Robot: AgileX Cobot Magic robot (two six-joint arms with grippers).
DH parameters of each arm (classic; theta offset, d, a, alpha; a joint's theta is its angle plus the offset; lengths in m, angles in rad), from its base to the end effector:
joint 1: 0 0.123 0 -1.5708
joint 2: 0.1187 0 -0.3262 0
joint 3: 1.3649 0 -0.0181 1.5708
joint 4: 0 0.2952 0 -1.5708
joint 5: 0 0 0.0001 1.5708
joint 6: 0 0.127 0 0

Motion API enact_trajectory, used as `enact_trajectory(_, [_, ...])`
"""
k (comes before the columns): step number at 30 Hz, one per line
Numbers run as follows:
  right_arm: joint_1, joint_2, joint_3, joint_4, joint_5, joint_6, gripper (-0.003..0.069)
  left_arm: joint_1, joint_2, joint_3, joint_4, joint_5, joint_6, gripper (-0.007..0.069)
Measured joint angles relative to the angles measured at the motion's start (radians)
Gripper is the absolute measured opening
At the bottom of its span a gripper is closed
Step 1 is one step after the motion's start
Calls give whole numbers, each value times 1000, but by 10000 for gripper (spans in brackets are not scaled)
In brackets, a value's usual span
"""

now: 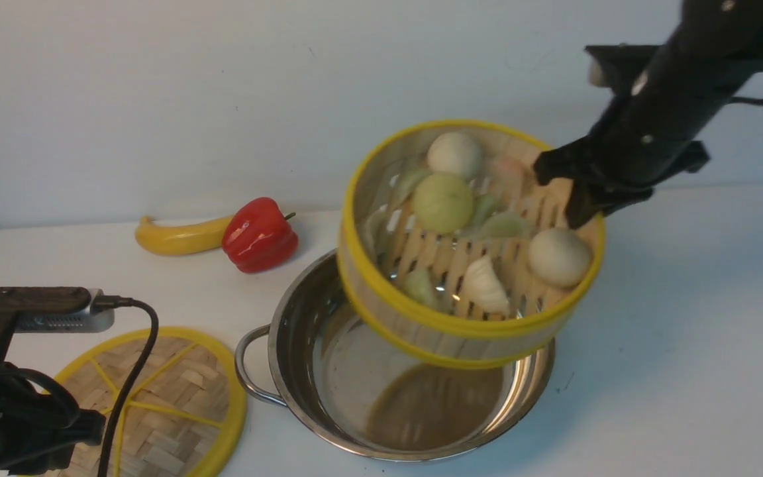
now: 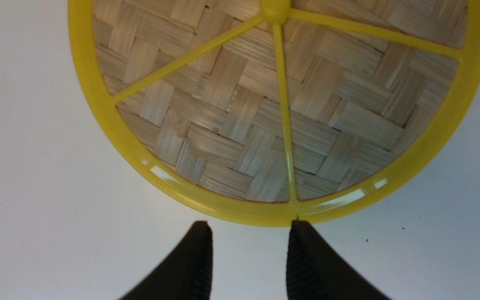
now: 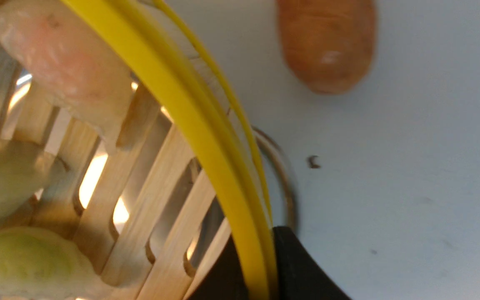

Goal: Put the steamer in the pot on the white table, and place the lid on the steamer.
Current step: 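Place the bamboo steamer basket of food into the steel pot with the right gripper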

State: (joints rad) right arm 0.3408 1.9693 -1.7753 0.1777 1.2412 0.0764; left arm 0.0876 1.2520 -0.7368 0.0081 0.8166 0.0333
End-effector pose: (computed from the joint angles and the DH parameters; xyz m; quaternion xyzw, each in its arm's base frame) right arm 0.4499 0.1821 0.2711 -0.1114 0.9838 0.1077 0.0904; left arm 0.2508 0.0228 0.2163 -0.0245 0.9864 0.0132 0.1619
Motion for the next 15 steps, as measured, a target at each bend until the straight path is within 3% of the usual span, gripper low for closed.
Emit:
enact_trajectory(5, [78, 100, -51, 4, -1, 11, 51, 0, 1, 0, 0, 0, 0, 241])
enact_trajectory(15, [101, 191, -54, -40, 2, 14, 51, 0, 1, 0, -2, 0, 0, 241])
